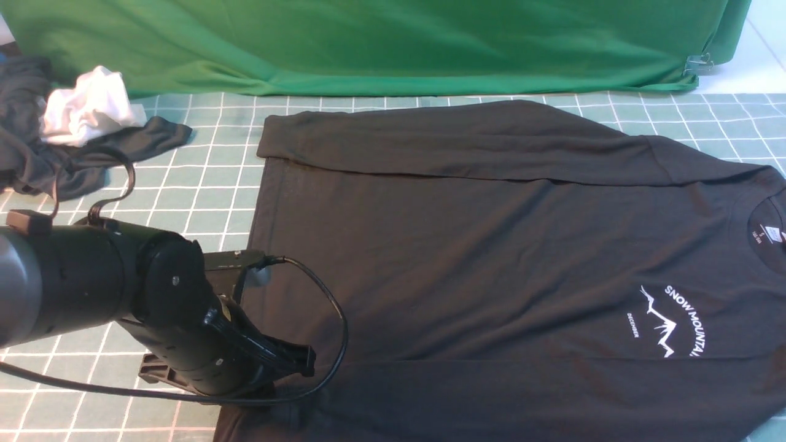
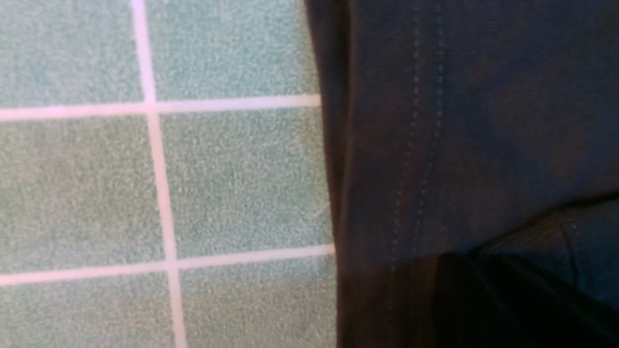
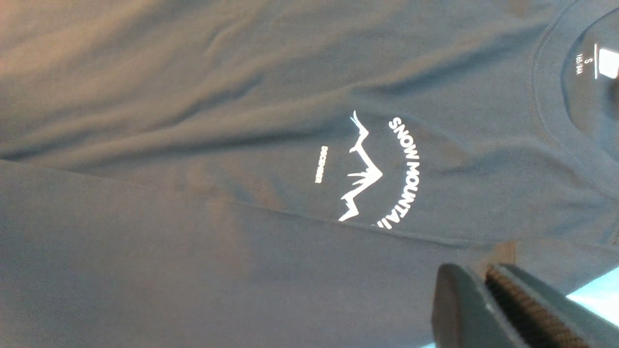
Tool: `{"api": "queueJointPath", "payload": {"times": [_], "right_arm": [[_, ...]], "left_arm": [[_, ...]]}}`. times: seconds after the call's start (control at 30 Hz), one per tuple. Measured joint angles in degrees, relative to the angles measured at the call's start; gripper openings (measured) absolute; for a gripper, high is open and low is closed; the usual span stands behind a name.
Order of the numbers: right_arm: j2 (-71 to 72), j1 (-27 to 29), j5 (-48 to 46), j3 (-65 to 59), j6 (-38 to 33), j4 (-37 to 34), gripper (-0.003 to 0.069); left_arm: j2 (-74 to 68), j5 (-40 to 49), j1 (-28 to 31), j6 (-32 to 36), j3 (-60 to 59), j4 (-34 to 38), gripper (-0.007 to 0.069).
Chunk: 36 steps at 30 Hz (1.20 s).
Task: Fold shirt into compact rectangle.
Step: 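Fold the left side of the black T-shirt inward over its body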
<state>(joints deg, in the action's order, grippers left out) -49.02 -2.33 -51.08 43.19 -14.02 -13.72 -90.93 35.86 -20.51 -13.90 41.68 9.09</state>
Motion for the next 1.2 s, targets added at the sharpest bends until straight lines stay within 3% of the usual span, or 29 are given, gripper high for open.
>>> {"api": "queueJointPath", "payload": {"times": [0.3,0.6,1.03,1.13,1.2], "right_arm": [[0.0,0.0,0.6,-0.5,0.0,0.0,0.0078],[0.0,0.0,1.1,-0.5,0.0,-0.1,0.009],[0.0,0.0,0.8,-0.5,0.2,-0.1,0.0099],[0.0,0.0,0.8,-0.5,0.2,-0.1,0.0101],[0.0,0.0,0.8,-0.5,0.2,-0.1,0.0104]], "left_arm": [[9.0,12.9,0.0,-1.2,14.9,-1.6,0.0011],[3.6,15.8,0.0,-4.8,30.0,-6.1,0.0011],[-16.2,0.4,6.3,-6.7,32.3,-8.7,0.0015],[-19.2,-2.3,7.5,-6.7,32.3,-8.6,0.0034],[-20.7,-4.1,8.9,-7.1,32.3,-8.3,0.0088]]}}
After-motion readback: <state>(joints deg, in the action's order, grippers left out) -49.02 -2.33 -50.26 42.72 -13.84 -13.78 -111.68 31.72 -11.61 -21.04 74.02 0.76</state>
